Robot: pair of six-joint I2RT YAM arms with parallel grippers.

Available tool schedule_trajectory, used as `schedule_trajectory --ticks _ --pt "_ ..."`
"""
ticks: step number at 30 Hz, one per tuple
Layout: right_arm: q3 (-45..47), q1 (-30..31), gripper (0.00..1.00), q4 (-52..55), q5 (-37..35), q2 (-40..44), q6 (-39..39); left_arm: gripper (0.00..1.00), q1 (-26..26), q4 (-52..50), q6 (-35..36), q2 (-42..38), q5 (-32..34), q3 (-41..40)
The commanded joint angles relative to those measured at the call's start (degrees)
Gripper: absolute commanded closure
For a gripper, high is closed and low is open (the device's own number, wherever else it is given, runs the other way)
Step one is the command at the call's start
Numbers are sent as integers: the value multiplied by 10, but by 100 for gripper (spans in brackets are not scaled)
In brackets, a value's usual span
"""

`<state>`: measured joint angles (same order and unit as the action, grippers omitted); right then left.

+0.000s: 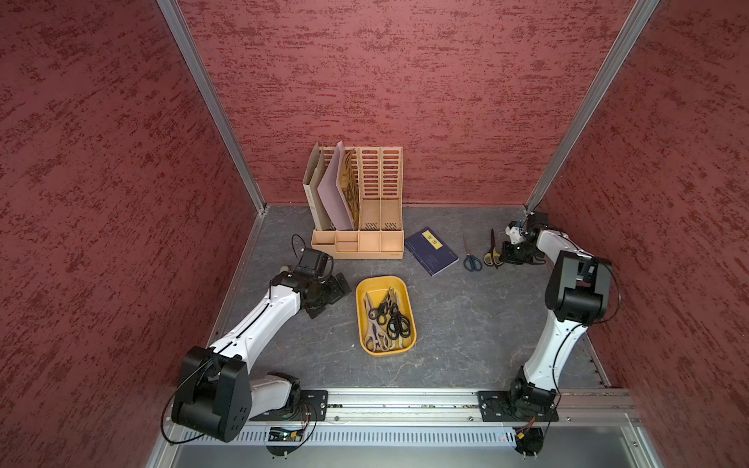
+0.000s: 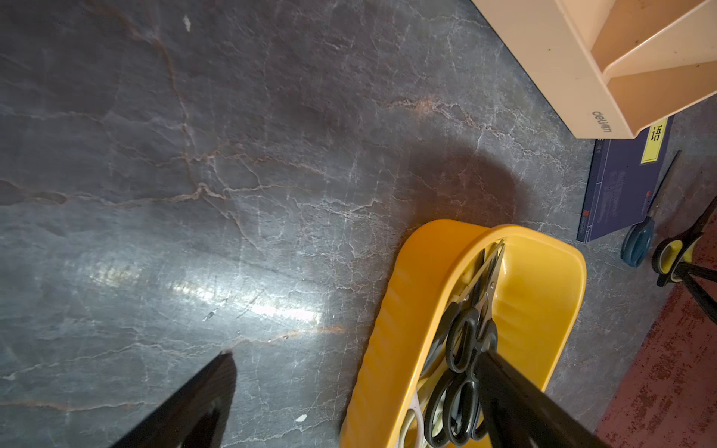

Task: Take the scissors out of the storage box
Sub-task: Place the scissors at the center of the board.

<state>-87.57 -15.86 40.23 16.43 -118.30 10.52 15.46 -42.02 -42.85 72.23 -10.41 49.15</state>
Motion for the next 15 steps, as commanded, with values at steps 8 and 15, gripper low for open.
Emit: schedule_trajectory --ticks 8,15 --pt "-15 -1 91 -20 -26 -26 -7 0 15 -3 3 24 4 28" --pt "-22 -1 69 -16 -36 -17 -32 0 19 -7 6 27 2 34"
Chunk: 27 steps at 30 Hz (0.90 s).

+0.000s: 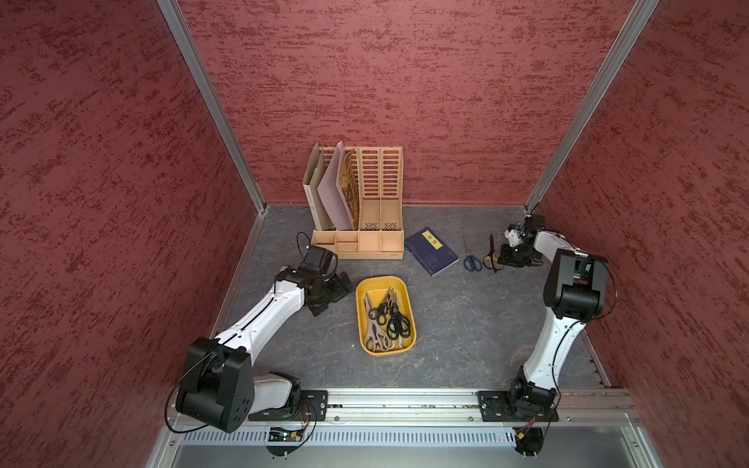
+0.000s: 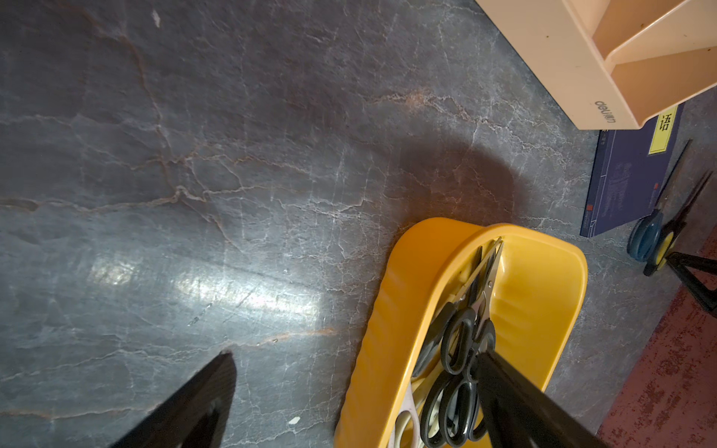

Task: Take the scissors out of the storage box
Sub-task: Place the scissors at the center of the board, then pick up the scissors from the storage box.

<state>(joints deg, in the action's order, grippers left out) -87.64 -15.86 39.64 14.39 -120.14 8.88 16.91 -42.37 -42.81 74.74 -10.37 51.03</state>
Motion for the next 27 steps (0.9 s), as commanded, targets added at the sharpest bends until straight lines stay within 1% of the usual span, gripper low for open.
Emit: schedule_trajectory --ticks 1,5,8,11,14,16,18,23,27 --pt "-21 -1 66 -9 -18 6 -22 0 4 -3 8 2 0 15" --pt "-15 0 65 -4 -29 42 -54 0 5 1 15 3 -7 14" --pt "10 6 65 -4 -28 97 -103 0 4 8 23 5 -15 11" --pt "42 35 64 5 -43 164 -145 0 5 13 34 8 -22 8" --pt "81 89 61 24 -83 236 -189 0 5 19 49 11 -26 6" --pt "107 136 59 39 -100 281 -219 0 5 24 60 13 -30 6" --pt "130 195 58 58 -119 324 -254 0 4 30 70 15 -32 4" --pt "171 330 60 93 -139 410 -364 0 3 42 98 21 -38 -4" --pt "191 431 65 108 -158 447 -449 0 -2 54 112 23 -49 -15"
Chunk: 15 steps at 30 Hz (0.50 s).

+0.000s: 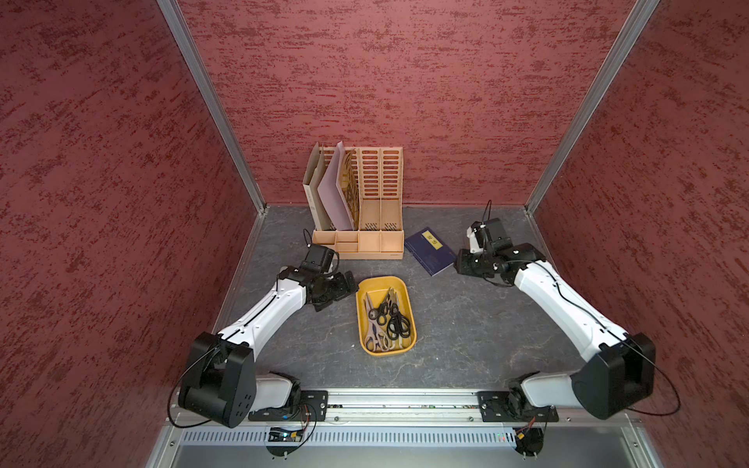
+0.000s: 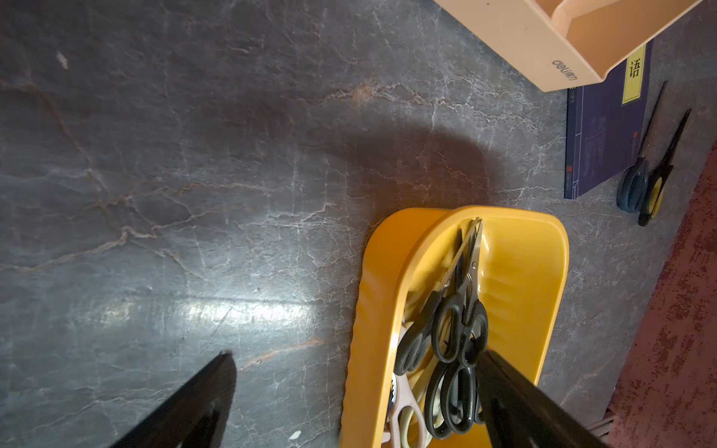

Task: Take the scissors out of the storage box
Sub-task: Pick up the scissors from the storage box.

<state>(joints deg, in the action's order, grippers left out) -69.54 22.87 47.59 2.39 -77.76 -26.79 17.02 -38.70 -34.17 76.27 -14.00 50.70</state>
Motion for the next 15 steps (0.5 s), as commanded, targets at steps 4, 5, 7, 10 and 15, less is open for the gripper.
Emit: schedule_trajectory --ticks 4,5,7,10,15 --pt "9 151 66 31 -56 15 -161 0 -10 25 34 6 -24 -23" --pt "3 179 67 33 -61 2 -176 0 -13 27 35 5 -28 -25" --pt "-16 233 67 37 -66 -35 -194 0 -17 28 39 3 -32 -29" --pt "-61 299 66 47 -80 -112 -208 0 -24 28 43 -1 -38 -36" --pt "-141 340 66 83 -105 -219 -212 0 -30 20 44 -22 -39 -50"
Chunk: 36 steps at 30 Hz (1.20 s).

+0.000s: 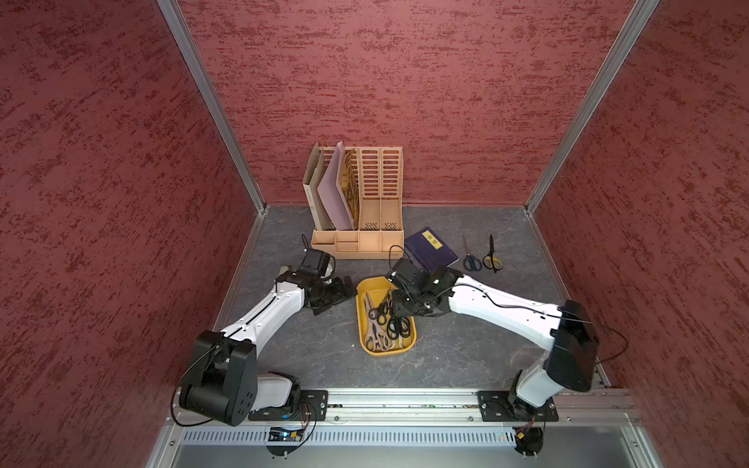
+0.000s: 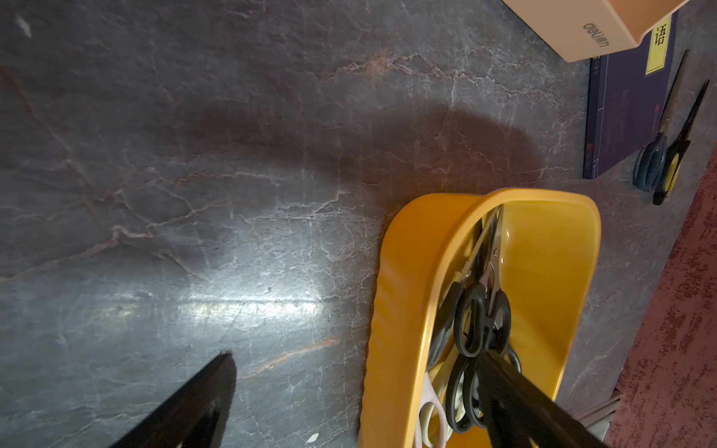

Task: Take the scissors out of the storage box
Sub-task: Pick up the scissors from the storage box.

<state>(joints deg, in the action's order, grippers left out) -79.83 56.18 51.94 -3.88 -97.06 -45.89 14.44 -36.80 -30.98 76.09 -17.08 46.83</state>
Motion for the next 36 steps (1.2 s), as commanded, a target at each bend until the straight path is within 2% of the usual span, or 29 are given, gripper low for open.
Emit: schedule_trajectory --ticks 1,12,20,36 --pt "-52 9 67 49 -52 -43 -22 0 -5 -2 13 -27 -6 -15" --pt "-96 8 70 73 -102 -134 -6 0 -25 -30 15 -82 6 -42" --pt "-72 -16 72 8 -58 -155 -17 0 -31 -38 12 -86 8 -40" --pt "-62 -37 74 -15 -31 -183 -17 0 -37 -46 13 -90 13 -41"
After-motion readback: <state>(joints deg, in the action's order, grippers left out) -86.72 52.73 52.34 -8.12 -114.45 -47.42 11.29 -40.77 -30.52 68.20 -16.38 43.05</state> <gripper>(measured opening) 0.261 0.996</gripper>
